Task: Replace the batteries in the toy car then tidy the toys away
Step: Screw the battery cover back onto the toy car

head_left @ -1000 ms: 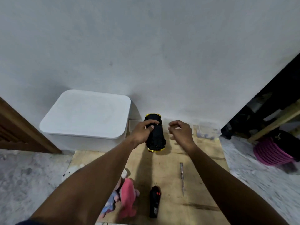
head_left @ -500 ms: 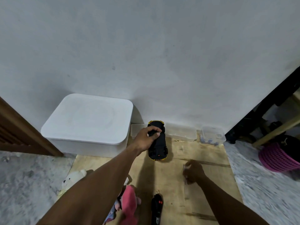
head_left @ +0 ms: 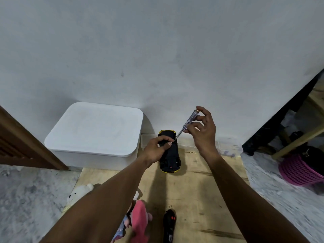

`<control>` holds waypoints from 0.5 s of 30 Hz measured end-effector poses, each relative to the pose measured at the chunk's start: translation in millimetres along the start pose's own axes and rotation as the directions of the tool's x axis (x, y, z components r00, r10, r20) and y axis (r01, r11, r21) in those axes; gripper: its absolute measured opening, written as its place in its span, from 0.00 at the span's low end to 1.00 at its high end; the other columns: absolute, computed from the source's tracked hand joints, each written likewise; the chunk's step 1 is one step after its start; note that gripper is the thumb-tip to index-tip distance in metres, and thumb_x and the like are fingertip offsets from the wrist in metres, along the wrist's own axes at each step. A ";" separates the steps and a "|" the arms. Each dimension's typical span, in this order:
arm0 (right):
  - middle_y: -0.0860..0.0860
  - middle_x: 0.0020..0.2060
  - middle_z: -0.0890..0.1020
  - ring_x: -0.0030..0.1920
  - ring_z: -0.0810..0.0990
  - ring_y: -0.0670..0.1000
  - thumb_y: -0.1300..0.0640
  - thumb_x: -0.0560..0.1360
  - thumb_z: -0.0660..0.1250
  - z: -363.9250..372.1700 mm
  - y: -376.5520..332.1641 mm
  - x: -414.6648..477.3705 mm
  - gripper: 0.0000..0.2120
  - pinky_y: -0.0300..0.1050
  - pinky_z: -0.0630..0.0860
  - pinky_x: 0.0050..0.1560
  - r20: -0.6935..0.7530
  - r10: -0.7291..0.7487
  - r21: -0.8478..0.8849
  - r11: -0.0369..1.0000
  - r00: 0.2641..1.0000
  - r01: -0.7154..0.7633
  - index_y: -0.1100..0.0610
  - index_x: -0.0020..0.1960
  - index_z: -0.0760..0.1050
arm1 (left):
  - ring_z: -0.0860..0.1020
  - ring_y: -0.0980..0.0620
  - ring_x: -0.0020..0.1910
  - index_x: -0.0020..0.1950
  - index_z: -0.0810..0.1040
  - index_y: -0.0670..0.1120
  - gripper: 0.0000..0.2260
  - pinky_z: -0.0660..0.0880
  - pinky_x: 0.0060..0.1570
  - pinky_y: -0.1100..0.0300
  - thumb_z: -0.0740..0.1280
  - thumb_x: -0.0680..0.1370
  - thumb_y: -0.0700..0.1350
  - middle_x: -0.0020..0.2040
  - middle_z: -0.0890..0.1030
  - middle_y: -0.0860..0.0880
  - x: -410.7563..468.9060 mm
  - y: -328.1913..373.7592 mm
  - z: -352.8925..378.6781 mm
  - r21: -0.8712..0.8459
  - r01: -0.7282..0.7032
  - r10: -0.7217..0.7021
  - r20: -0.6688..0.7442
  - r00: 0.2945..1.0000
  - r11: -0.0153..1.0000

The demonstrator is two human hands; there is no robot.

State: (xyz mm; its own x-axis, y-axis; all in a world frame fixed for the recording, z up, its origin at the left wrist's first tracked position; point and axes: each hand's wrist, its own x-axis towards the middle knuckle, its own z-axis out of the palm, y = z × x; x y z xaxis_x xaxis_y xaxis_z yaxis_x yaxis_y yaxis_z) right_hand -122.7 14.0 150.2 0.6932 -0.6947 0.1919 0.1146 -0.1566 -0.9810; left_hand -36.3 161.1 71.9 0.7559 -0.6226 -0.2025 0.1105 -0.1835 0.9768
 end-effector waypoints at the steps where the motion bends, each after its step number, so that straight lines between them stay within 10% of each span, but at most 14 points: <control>1: 0.58 0.45 0.78 0.39 0.82 0.55 0.76 0.70 0.67 3.4 -0.2 -1.6 0.31 0.57 0.84 0.44 0.014 -0.028 -0.028 0.999 1.000 0.028 0.50 0.66 0.72 | 0.79 0.51 0.49 0.46 0.83 0.56 0.07 0.76 0.38 0.62 0.69 0.79 0.44 0.53 0.82 0.48 0.4 0.9 0.2 -0.008 -0.003 0.003 -0.005 1.000 1.000; 15: 0.54 0.45 0.79 0.43 0.84 0.52 0.73 0.71 0.68 18.0 -4.8 -9.2 0.30 0.61 0.83 0.44 0.005 -0.102 -0.083 0.991 0.995 0.102 0.48 0.66 0.72 | 0.79 0.50 0.46 0.44 0.82 0.55 0.07 0.75 0.36 0.62 0.70 0.78 0.43 0.47 0.81 0.50 -0.2 9.9 -5.8 -0.054 -0.002 0.001 -0.009 1.000 0.999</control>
State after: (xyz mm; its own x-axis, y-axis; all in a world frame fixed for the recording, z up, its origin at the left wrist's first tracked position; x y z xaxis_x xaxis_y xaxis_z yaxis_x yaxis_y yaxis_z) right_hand -116.8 33.8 152.5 0.6815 -0.6714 0.2911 0.1253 -0.2848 -0.9503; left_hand -31.6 163.8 82.1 0.7619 -0.6158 -0.2006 0.1441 -0.1407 0.9795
